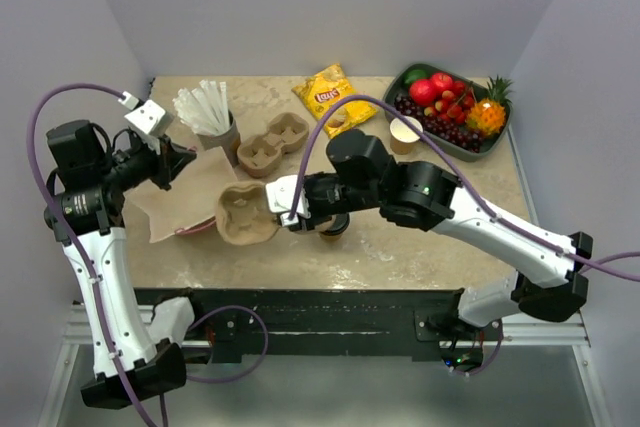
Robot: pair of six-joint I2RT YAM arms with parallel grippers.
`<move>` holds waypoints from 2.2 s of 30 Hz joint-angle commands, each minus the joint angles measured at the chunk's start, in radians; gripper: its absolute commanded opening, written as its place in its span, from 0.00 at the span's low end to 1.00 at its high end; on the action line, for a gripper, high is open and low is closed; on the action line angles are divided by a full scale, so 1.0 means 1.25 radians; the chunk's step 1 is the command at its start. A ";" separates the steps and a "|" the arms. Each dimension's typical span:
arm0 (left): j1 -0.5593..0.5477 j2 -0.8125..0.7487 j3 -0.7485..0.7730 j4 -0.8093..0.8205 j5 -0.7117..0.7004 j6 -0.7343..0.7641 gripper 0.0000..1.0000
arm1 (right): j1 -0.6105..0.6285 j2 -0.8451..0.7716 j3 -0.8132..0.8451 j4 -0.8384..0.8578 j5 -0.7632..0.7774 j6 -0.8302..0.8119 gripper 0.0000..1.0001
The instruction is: Pack the takeout coffee
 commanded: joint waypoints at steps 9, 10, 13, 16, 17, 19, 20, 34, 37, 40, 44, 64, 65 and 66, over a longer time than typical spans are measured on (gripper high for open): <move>-0.021 -0.087 -0.087 0.055 0.140 -0.088 0.00 | 0.001 0.102 0.199 0.097 -0.044 -0.006 0.00; -0.021 -0.092 -0.093 0.077 0.140 -0.102 0.00 | 0.000 0.130 0.207 0.115 -0.071 0.027 0.00; -0.021 -0.108 -0.124 0.169 0.135 -0.203 0.00 | 0.011 0.159 0.228 0.184 -0.131 0.071 0.00; -0.021 -0.098 -0.124 0.238 0.152 -0.291 0.00 | 0.027 0.159 0.201 0.278 -0.167 0.094 0.00; -0.021 -0.079 -0.117 0.242 0.153 -0.309 0.00 | 0.033 0.148 0.173 0.322 -0.183 0.094 0.00; -0.021 -0.058 -0.085 0.239 0.152 -0.314 0.00 | 0.036 0.132 0.141 0.362 -0.199 0.092 0.00; -0.022 -0.042 -0.078 0.237 0.152 -0.318 0.00 | 0.036 0.122 0.105 0.400 -0.211 0.092 0.00; -0.021 0.037 0.021 0.078 0.223 -0.227 0.00 | 0.011 0.058 -0.031 0.553 -0.296 0.069 0.00; -0.022 0.038 0.037 0.000 0.231 -0.173 0.00 | 0.011 0.073 -0.028 0.598 -0.301 0.056 0.00; -0.021 0.030 0.028 0.003 0.230 -0.199 0.00 | 0.012 0.100 -0.011 0.619 -0.307 0.057 0.00; -0.022 0.025 0.016 0.065 0.250 -0.269 0.00 | 0.012 0.116 -0.018 0.648 -0.324 0.071 0.00; -0.021 0.036 -0.006 0.053 0.222 -0.264 0.00 | -0.005 0.195 -0.007 0.652 -0.319 0.049 0.00; -0.021 0.035 -0.008 0.054 0.215 -0.265 0.00 | -0.005 0.198 -0.005 0.655 -0.298 0.054 0.00; -0.021 0.033 -0.008 0.057 0.205 -0.266 0.00 | -0.005 0.197 0.000 0.651 -0.296 0.064 0.00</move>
